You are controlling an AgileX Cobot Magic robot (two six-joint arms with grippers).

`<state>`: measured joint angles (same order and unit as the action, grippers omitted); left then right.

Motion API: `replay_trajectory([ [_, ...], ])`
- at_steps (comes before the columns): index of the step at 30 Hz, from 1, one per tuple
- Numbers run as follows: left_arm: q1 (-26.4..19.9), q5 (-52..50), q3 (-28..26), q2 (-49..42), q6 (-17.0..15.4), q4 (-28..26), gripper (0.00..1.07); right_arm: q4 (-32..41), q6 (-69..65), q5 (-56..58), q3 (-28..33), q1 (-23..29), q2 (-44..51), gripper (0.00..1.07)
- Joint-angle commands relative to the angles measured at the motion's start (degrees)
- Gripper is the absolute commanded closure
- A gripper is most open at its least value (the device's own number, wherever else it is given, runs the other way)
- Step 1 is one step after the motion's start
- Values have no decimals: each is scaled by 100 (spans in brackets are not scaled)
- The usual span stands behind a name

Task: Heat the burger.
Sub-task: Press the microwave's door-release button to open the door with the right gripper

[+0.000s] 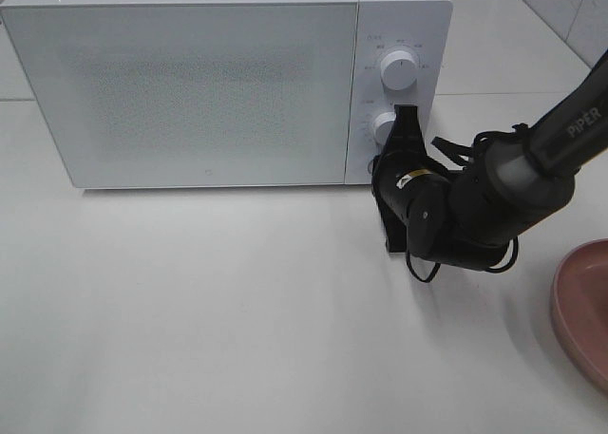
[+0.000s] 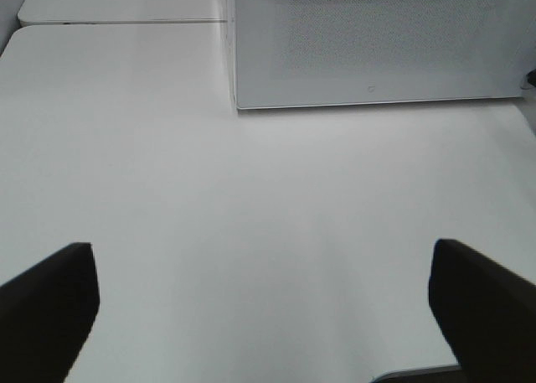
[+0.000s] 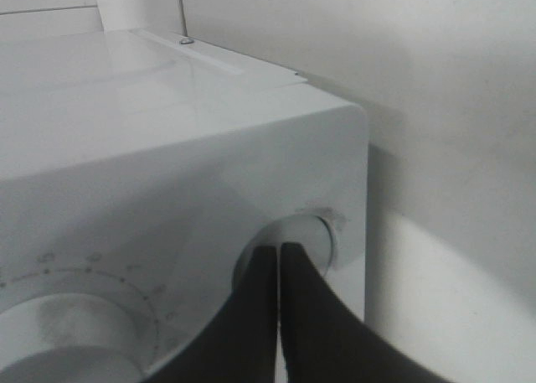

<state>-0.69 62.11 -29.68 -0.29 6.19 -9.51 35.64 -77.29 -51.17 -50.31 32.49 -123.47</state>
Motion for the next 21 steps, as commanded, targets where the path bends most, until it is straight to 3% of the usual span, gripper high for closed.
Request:
replay_trajectory([
  [1, 23, -86, 17, -97, -17, -29, 7, -29, 172, -292, -149, -57, 11, 107],
  [21, 23, -86, 17, -97, -17, -29, 7, 23, 212, -1490, -510, -166, 0, 107],
])
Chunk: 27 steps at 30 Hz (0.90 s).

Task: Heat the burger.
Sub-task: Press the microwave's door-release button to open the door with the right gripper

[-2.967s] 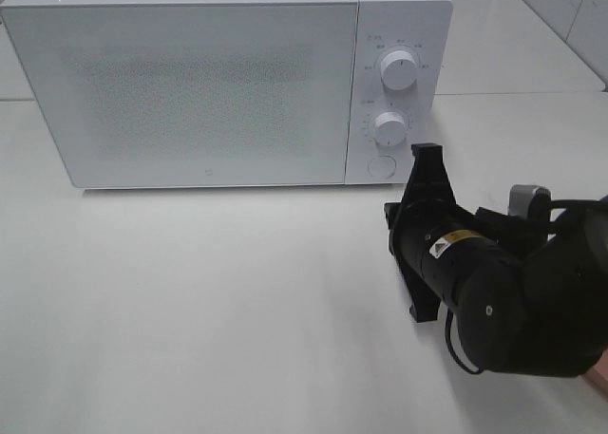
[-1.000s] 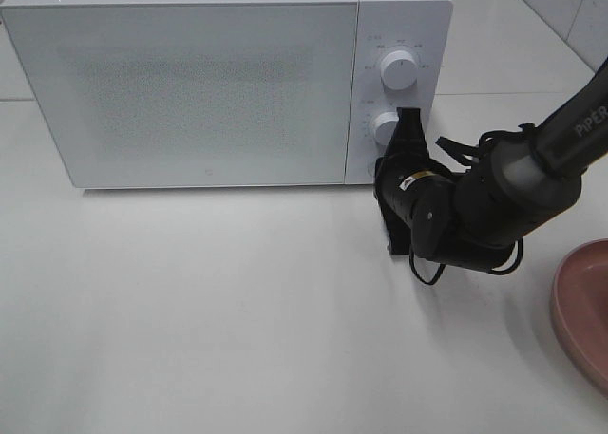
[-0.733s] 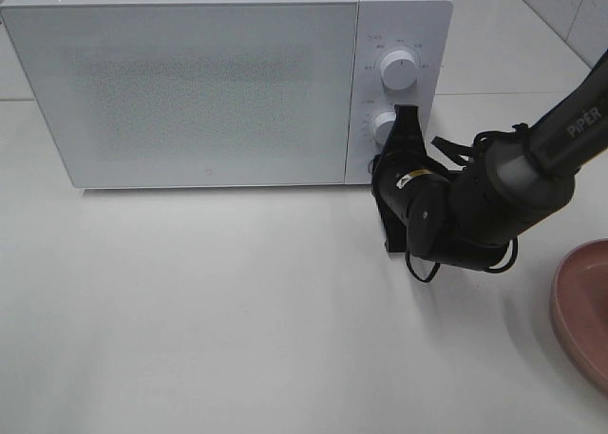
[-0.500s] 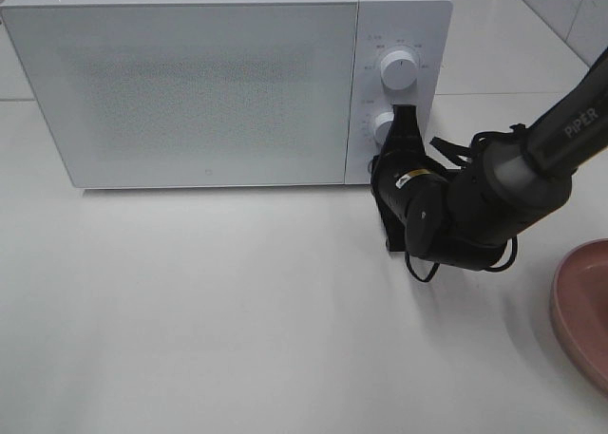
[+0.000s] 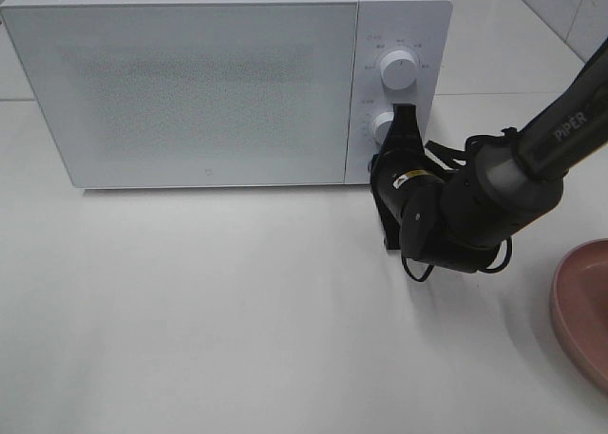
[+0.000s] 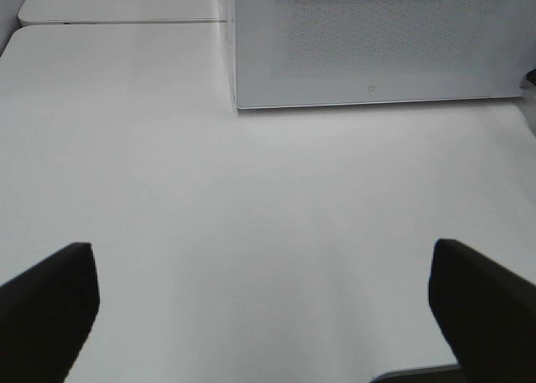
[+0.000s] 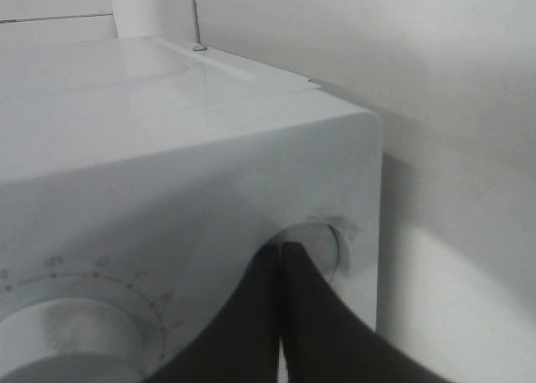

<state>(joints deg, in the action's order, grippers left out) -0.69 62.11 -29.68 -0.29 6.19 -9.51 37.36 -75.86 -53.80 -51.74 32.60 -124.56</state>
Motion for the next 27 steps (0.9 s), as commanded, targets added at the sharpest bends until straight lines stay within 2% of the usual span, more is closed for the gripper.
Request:
replay_trajectory([
  [1, 23, -86, 17, -97, -17, -29, 7, -149, 69, -1226, -367, -178, 109, 107],
  [14, 23, -86, 17, -97, -17, -29, 7, -206, 109, -1358, -997, -246, -223, 107],
  [27, 23, -86, 17, -97, -17, -29, 7, -69, 109, -1169, -997, -246, -218, 107],
])
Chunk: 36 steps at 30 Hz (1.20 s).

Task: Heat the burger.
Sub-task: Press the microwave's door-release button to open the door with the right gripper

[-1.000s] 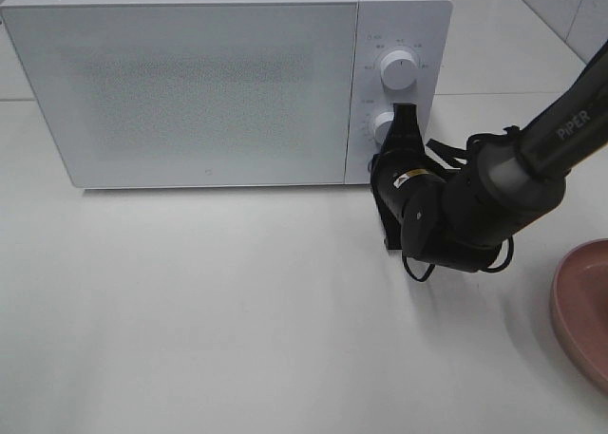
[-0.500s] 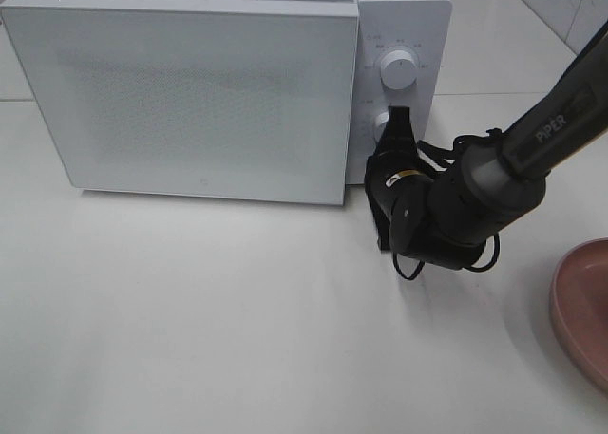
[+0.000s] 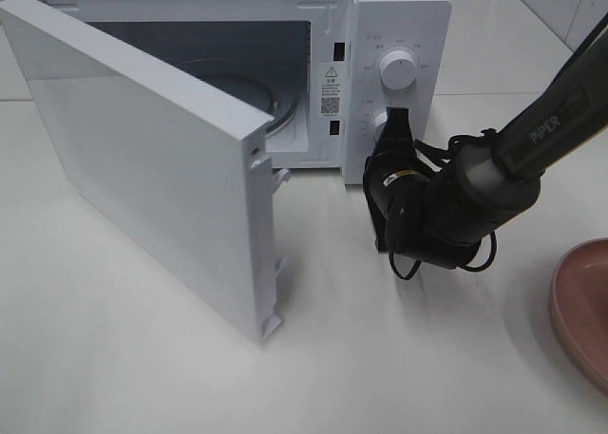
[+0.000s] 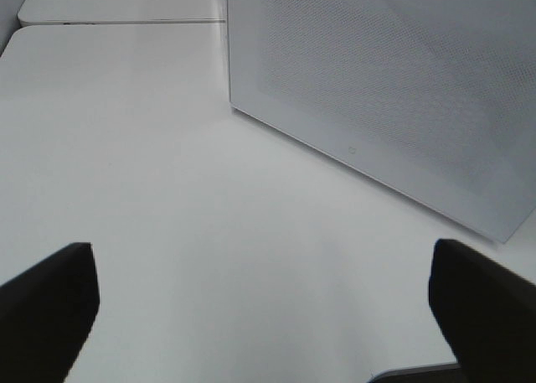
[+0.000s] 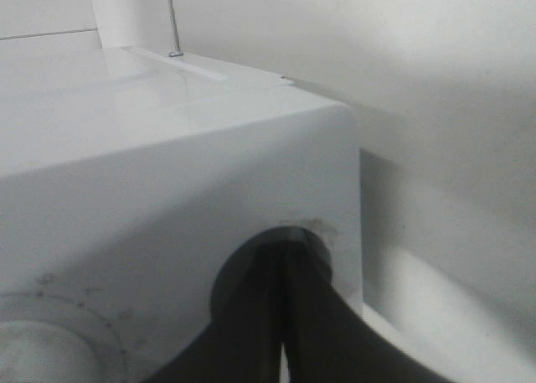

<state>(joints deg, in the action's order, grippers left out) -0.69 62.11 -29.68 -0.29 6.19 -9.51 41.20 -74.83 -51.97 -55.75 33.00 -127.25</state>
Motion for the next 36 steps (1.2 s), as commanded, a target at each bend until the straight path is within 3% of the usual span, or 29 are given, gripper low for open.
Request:
replay_trajectory([
  [1, 23, -86, 17, -97, -17, -29, 7, -447, -23, -1157, -596, -286, 57, 107],
  [12, 23, -86, 17, -97, -17, -29, 7, -453, -275, -378, -367, -269, 160, 107],
  [36, 23, -86, 17, -97, -17, -29, 7, -940, -138, 842, 1100, -269, 1186, 107],
])
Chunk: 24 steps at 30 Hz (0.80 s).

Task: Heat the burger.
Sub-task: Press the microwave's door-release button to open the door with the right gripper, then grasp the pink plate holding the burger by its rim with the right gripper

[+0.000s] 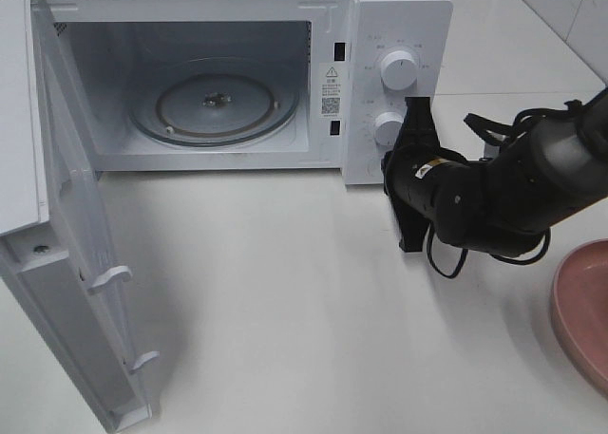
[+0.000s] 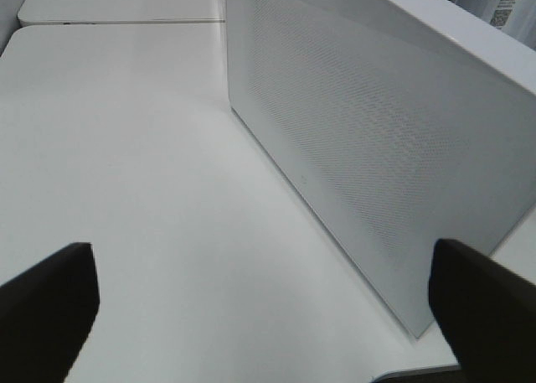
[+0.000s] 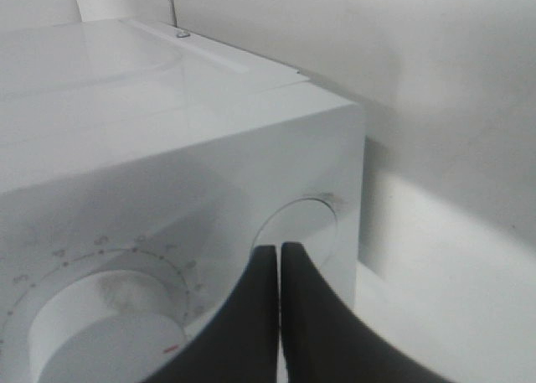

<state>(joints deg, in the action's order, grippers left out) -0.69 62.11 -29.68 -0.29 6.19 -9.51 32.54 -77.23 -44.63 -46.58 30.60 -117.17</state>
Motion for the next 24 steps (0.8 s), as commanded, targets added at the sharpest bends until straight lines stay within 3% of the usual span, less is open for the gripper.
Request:
replay_trajectory([
  [1, 23, -86, 17, -97, -17, -29, 7, -195, 103, 189, 315, -29, 286, 107],
  [11, 23, -86, 17, -97, -17, -29, 7, -773, 625, 699, 733, -29, 871, 107],
  [24, 23, -86, 17, -97, -17, -29, 7, -1501, 2550, 2303, 819, -29, 1656, 105],
])
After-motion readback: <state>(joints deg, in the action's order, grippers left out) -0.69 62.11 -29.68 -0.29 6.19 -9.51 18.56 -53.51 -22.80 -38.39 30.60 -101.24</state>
